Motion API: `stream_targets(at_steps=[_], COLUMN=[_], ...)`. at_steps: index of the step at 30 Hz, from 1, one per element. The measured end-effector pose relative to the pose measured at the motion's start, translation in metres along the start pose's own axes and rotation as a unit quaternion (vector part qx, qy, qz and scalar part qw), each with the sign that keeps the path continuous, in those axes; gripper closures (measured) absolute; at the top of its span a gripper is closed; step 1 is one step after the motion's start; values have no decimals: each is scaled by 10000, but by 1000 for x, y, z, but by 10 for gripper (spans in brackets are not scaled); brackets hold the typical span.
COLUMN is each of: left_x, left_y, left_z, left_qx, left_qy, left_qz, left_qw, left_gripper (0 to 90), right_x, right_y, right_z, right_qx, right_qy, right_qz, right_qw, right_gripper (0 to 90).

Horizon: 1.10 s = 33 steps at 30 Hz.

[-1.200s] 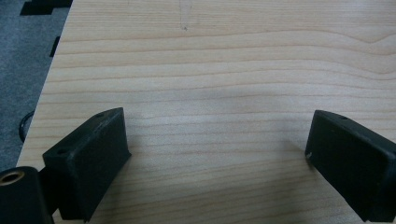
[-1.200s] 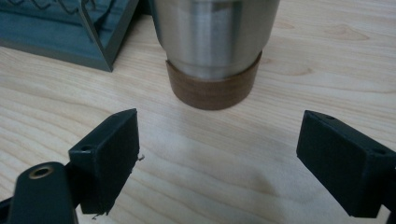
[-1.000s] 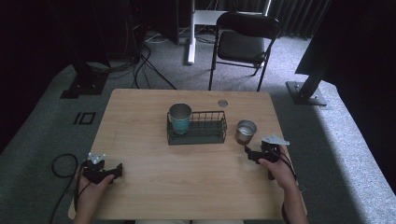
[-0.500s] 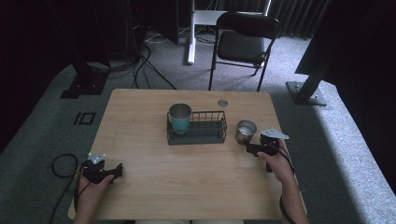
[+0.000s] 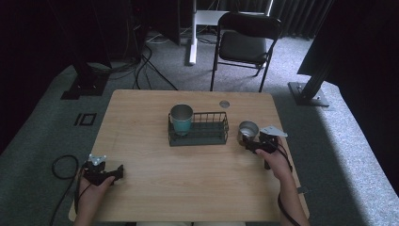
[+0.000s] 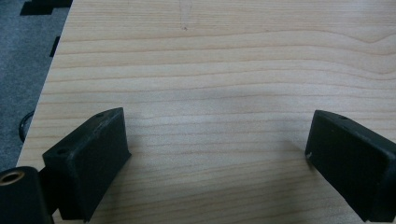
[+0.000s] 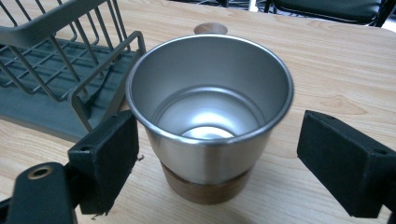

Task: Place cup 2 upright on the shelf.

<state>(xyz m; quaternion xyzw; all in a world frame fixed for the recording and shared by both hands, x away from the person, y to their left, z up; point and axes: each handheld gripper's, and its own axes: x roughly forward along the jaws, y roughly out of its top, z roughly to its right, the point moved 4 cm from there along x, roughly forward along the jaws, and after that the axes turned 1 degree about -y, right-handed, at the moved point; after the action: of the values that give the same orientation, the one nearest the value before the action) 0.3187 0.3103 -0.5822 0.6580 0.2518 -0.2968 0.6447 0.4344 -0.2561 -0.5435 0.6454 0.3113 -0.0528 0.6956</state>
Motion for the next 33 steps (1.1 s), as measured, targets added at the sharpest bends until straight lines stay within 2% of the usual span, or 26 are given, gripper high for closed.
stream_targets(at_steps=[10, 21, 28, 33], left_x=[0, 0, 0, 0], left_y=[0, 0, 0, 0], left_z=[0, 0, 0, 0], left_qx=[1, 2, 2, 2], left_qy=[0, 1, -1, -3], left_qz=[-1, -2, -2, 0], left_qw=[10000, 10000, 10000, 10000], left_gripper=[65, 65, 65, 65], right_x=[13, 23, 27, 26], right_y=[-1, -1, 0, 0], right_z=[-4, -6, -6, -7], right_qx=[42, 192, 374, 301], right_qy=[-23, -101, -167, -238], right_qz=[-17, 80, 113, 72], right_qw=[10000, 9997, 9991, 9992], right_gripper=[127, 133, 164, 171])
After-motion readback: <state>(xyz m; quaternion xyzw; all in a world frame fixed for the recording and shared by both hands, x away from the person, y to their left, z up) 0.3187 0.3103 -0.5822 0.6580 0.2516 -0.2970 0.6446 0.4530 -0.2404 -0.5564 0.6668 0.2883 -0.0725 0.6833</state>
